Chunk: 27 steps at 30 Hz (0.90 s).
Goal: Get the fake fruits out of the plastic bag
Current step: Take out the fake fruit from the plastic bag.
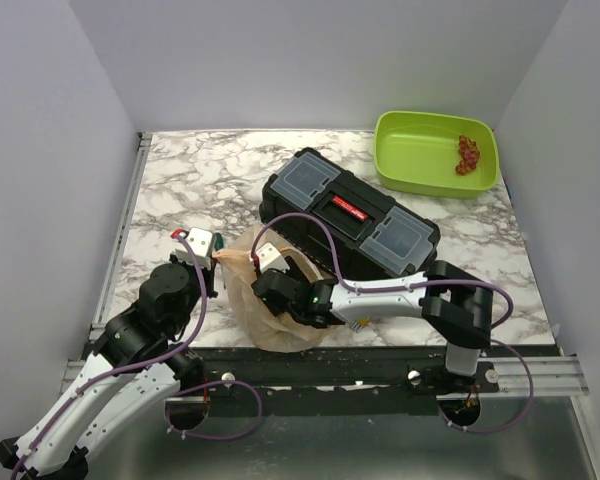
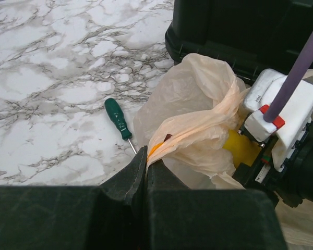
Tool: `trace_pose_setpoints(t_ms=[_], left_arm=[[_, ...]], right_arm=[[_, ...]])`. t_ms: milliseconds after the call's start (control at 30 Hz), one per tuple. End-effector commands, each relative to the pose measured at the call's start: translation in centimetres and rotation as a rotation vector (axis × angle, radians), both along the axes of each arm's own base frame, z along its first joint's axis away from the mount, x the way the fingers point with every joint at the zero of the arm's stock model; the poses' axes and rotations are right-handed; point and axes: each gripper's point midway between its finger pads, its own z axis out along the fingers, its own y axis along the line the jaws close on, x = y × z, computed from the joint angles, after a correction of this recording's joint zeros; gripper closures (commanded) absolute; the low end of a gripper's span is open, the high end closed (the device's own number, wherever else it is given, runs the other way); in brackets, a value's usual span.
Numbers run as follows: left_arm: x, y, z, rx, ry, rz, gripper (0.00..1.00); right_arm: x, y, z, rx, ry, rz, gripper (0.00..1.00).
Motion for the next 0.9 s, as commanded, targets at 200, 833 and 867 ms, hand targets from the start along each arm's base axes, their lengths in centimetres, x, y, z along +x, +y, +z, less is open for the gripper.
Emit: trace_pose_setpoints(t_ms=[200,833,867], left_arm=[[0.1,-0.4,0.1,-0.006,-0.012,-0.027,1.00],[0.1,-0.3,0.3,-0.012,-0.021,-0.021,1.00],[0.1,-0.3,0.2,-0.011,-0.020,-0.020,1.00]], right_arm=[[0.7,-0.3,-1.9,-0.051,-0.015,-0.031,0.38],[-1.1,1.5,3.9,0.159,0.008,0.093,0.71],[-1.2,1.6,4.3,0.170,0.010,0.100,0.73]])
